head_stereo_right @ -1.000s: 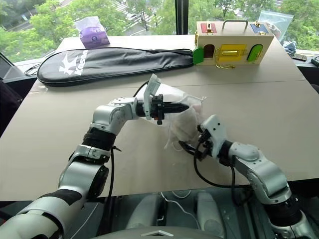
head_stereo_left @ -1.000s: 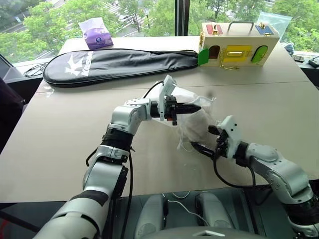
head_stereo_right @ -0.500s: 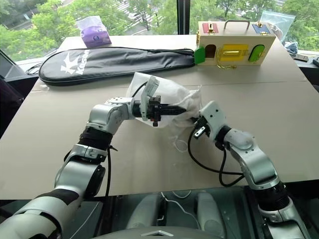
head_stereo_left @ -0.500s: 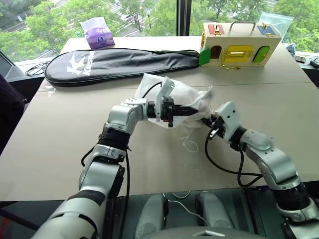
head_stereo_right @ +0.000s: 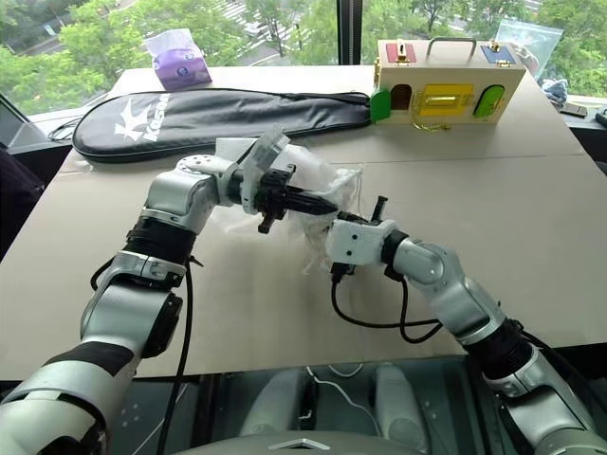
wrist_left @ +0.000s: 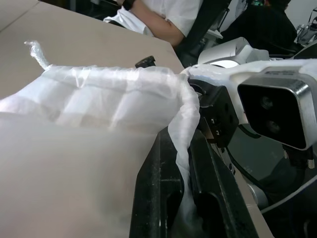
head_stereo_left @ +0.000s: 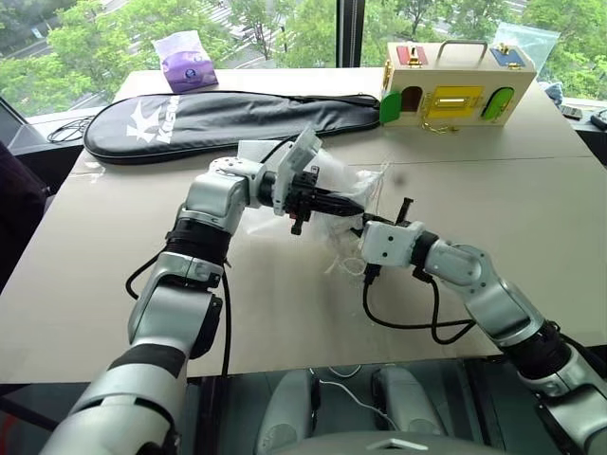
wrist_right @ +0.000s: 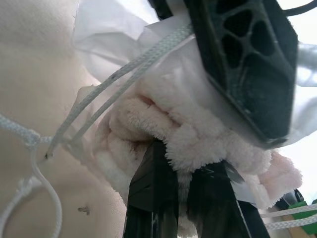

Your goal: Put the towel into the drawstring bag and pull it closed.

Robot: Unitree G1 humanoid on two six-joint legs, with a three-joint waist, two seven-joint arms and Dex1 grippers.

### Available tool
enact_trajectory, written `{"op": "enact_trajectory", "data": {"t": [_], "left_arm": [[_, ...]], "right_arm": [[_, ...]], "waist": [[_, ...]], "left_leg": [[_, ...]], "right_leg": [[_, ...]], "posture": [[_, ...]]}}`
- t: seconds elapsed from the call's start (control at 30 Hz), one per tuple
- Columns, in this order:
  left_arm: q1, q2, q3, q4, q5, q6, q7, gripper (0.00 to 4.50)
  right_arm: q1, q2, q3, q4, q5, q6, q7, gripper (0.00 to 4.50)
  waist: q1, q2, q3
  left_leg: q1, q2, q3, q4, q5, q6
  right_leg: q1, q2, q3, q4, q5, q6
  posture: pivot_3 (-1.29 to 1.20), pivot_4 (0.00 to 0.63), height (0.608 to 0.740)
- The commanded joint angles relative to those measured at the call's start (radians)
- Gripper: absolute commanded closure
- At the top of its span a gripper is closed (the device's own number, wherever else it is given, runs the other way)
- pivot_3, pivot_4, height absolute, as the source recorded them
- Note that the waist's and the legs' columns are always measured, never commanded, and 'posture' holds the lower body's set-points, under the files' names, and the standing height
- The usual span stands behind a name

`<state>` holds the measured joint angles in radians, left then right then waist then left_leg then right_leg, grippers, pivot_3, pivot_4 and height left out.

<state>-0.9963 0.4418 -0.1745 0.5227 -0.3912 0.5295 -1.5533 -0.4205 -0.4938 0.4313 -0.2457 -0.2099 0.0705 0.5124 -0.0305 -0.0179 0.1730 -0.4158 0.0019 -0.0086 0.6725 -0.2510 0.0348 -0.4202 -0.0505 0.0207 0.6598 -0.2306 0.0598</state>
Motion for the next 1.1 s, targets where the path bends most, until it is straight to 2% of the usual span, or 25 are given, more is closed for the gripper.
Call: {"op": "enact_trajectory", "data": {"t": [0.03, 0.13, 0.3, 0.5, 0.6, 0.67, 0.7, 0.77, 0.8, 0.83, 0.87, 1.0, 1.1], "left_arm": [[-0.009, -0.006, 0.008, -0.058, -0.021, 0.01, -0.02, 4.5], [0.032, -0.008, -0.01, -0.136, -0.04, 0.05, -0.036, 4.5], [0.071, 0.0, -0.01, -0.22, -0.072, 0.113, -0.042, 4.5], [0.066, -0.002, -0.002, -0.232, -0.086, 0.128, -0.026, 4.5], [0.061, -0.003, 0.008, -0.239, -0.097, 0.131, -0.016, 4.5], [0.059, -0.004, 0.013, -0.237, -0.099, 0.126, -0.004, 4.5], [0.051, -0.016, 0.023, -0.218, -0.087, 0.104, 0.03, 4.5], [0.029, -0.044, 0.043, -0.169, -0.059, 0.061, 0.108, 4.5], [0.015, -0.058, 0.051, -0.142, -0.044, 0.042, 0.15, 4.5], [-0.001, -0.072, 0.056, -0.105, -0.023, 0.012, 0.193, 4.5], [-0.016, -0.082, 0.058, -0.069, 0.001, -0.024, 0.227, 4.5], [-0.078, -0.116, 0.054, 0.109, 0.118, -0.281, 0.341, 4.5], [-0.106, -0.128, 0.039, 0.218, 0.189, -0.46, 0.377, 4.5]], "right_arm": [[-0.012, 0.092, -0.109, -0.012, 0.082, 0.017, -0.058, 4.44], [-0.001, 0.263, -0.223, -0.018, 0.266, 0.14, -0.108, 4.44], [0.0, 0.533, -0.419, -0.13, 0.69, 0.467, -0.217, 4.44], [-0.006, 0.671, -0.57, -0.179, 1.033, 0.661, -0.391, 4.44], [-0.008, 0.696, -0.636, -0.164, 1.219, 0.739, -0.505, 4.44], [-0.007, 0.681, -0.658, -0.149, 1.321, 0.785, -0.576, 4.44], [0.0, 0.635, -0.636, -0.155, 1.308, 0.804, -0.561, 4.44], [0.009, 0.552, -0.59, -0.165, 1.254, 0.829, -0.53, 3.71], [0.014, 0.521, -0.574, -0.17, 1.249, 0.844, -0.512, 3.52], [0.02, 0.478, -0.543, -0.184, 1.224, 0.85, -0.489, 3.09], [0.026, 0.431, -0.505, -0.2, 1.186, 0.849, -0.465, 2.47], [0.075, 0.245, -0.39, -0.243, 1.029, 0.802, -0.354, 0.86], [0.12, 0.127, -0.356, -0.27, 0.951, 0.745, -0.248, 0.86]], "waist": [[-0.001, 0.0, 0.0], [-0.007, 0.0, 0.0], [-0.006, 0.0, 0.0], [-0.001, 0.0, 0.0], [-0.003, 0.001, 0.0], [-0.006, 0.001, 0.001], [-0.007, 0.001, 0.001], [-0.007, 0.001, 0.001], [-0.005, 0.001, 0.001], [-0.002, 0.001, 0.001], [-0.002, 0.001, 0.001], [-0.002, 0.001, 0.001], [-0.01, 0.0, 0.002]], "left_leg": [[0.0, 0.0, 0.0, 0.0, 0.0, 0.0], [0.0, 0.001, 0.0, 0.0, 0.0, 0.0], [0.001, 0.004, -0.001, -0.001, 0.0, 0.0], [0.001, 0.002, -0.001, 0.0, 0.0, 0.0], [0.001, 0.002, -0.001, -0.001, 0.0, 0.0], [0.001, 0.002, -0.001, -0.001, 0.0, 0.0], [0.001, 0.002, -0.001, -0.001, 0.0, 0.0], [0.001, 0.002, -0.001, -0.001, 0.0, 0.0], [0.001, 0.002, -0.001, -0.001, 0.0, 0.0], [0.001, 0.001, -0.001, -0.001, 0.0, 0.0], [0.001, 0.001, 0.0, 0.0, 0.0, 0.0], [0.001, -0.001, 0.001, 0.0, 0.0, 0.0], [0.0, 0.0, 0.0, -0.002, 0.0, 0.0]], "right_leg": [[0.0, 0.0, 0.0, 0.0, 0.0, 0.0], [0.0, 0.0, 0.0, 0.001, 0.0, 0.0], [0.0, 0.0, 0.0, 0.002, 0.0, 0.0], [0.0, -0.002, 0.0, 0.002, 0.0, 0.0], [0.0, -0.001, 0.0, 0.002, 0.0, 0.0], [0.0, -0.001, 0.0, 0.002, 0.0, 0.0], [0.0, -0.001, 0.0, 0.002, 0.0, 0.0], [0.0, -0.001, 0.0, 0.002, 0.0, 0.0], [0.0, -0.001, 0.0, 0.002, 0.0, 0.0], [0.0, -0.002, 0.0, 0.002, 0.0, 0.0], [0.0, -0.002, 0.0, 0.002, 0.0, 0.0], [0.0, -0.002, 0.0, 0.001, 0.0, 0.0], [-0.001, 0.002, 0.001, 0.001, 0.0, 0.0]], "posture": [[0.0, 0.15, 0.74], [0.0, 0.15, 0.74], [0.0, 0.15, 0.74], [0.0, 0.15, 0.74], [0.0, 0.15, 0.74], [0.0, 0.15, 0.74], [0.0, 0.15, 0.74], [0.0, 0.15, 0.74], [0.0, 0.15, 0.74], [0.0, 0.15, 0.74], [0.0, 0.15, 0.74], [0.0, 0.15, 0.74], [0.0, 0.15, 0.74]]}}
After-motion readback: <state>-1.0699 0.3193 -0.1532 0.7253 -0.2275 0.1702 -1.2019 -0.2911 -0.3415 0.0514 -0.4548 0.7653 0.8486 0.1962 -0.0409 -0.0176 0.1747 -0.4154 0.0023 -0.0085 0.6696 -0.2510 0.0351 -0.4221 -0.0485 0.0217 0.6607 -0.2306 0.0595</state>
